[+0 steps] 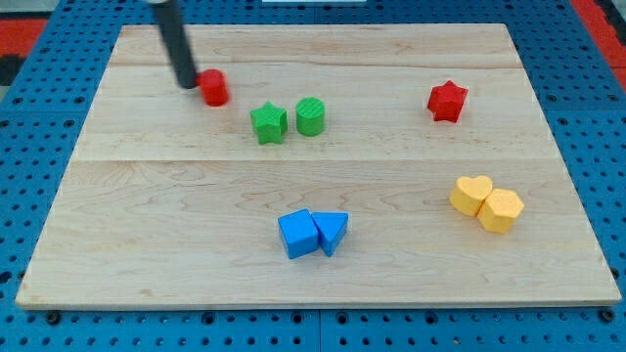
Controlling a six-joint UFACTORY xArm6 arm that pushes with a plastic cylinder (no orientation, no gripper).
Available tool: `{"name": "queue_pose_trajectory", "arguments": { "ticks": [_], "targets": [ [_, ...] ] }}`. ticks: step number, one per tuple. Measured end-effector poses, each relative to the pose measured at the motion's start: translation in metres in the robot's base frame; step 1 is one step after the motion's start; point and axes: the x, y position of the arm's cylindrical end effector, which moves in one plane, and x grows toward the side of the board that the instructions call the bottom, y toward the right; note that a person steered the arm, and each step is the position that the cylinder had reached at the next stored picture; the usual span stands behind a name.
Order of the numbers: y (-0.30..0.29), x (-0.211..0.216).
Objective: Place red circle on top of green circle
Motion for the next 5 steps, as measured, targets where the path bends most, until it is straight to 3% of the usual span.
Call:
{"name": "queue_pose_trajectory", "arguments": {
  "ticks": [1,2,3,5],
  "targets": [
    [0.058,0.003],
    [0.003,0.013],
    [0.008,0.014],
    [0.048,0.067]
  ]
}}
